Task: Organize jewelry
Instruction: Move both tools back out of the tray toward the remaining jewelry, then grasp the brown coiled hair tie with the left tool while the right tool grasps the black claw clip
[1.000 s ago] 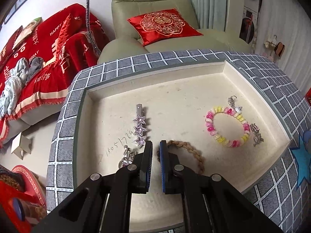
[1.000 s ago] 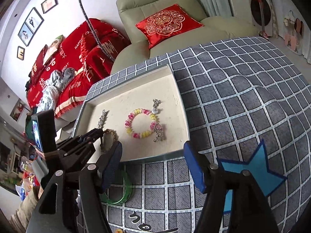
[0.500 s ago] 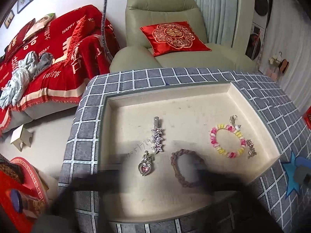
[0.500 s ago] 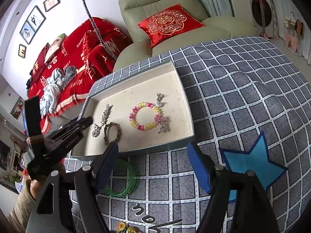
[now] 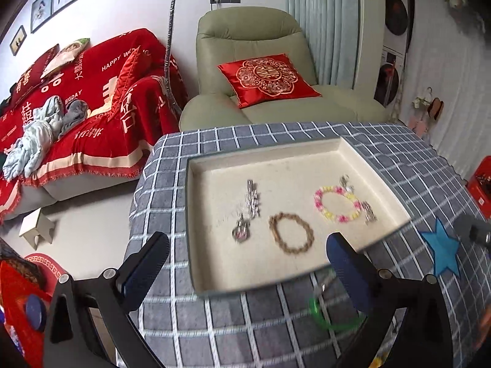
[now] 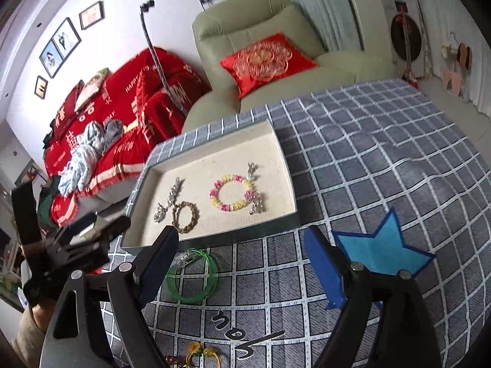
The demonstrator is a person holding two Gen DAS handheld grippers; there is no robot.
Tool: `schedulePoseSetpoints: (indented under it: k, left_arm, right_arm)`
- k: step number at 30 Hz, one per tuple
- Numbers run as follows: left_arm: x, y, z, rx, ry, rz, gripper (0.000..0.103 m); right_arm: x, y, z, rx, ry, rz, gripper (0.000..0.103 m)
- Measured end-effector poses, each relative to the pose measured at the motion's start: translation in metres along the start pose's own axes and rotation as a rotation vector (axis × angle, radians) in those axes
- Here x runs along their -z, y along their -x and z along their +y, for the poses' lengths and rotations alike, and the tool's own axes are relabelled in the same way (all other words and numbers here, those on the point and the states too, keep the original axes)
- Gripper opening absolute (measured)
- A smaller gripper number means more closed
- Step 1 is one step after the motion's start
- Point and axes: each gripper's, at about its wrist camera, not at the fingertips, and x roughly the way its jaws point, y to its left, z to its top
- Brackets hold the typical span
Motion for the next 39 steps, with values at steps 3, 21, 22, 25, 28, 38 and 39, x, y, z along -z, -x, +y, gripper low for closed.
schedulePoseSetpoints:
  k: [3, 21, 22, 25, 28, 38, 39]
  left_arm:
    - [0.014, 0.009, 0.000, 0.048, -0.009, 0.040, 0.103]
    - [0.113, 0.052, -0.027, 0.157, -0.088, 0.157, 0.103]
    - [0.114, 0.051, -0.027, 0.157, -0.090, 0.162, 0.103]
    - [0.118, 0.048, -0.030, 0.155, -0.096, 0.178, 0.103]
    - [0.122, 0.047, -0.033, 0.160, -0.110, 0.186, 0.103]
    - [0.136, 0.045, -0.043, 0.165, -0.176, 0.210, 0.103]
    - [0.137, 0.044, -0.043, 0.164, -0.181, 0.214, 0.103]
  right_arm:
    - [0.004, 0.008, 0.002, -0.020, 0.004, 0.027, 0.086]
    - [0.116, 0.026, 0.001, 0.063, 0.098, 0.264, 0.086]
    - [0.121, 0.027, 0.001, 0.066, 0.098, 0.269, 0.086]
    - [0.131, 0.030, 0.000, 0.073, 0.095, 0.277, 0.086]
    - [0.137, 0.031, 0.000, 0.081, 0.097, 0.280, 0.086]
    - [0.141, 0.027, 0.010, 0.098, 0.124, 0.289, 0.086]
    - [0.141, 0.027, 0.011, 0.104, 0.129, 0.288, 0.086]
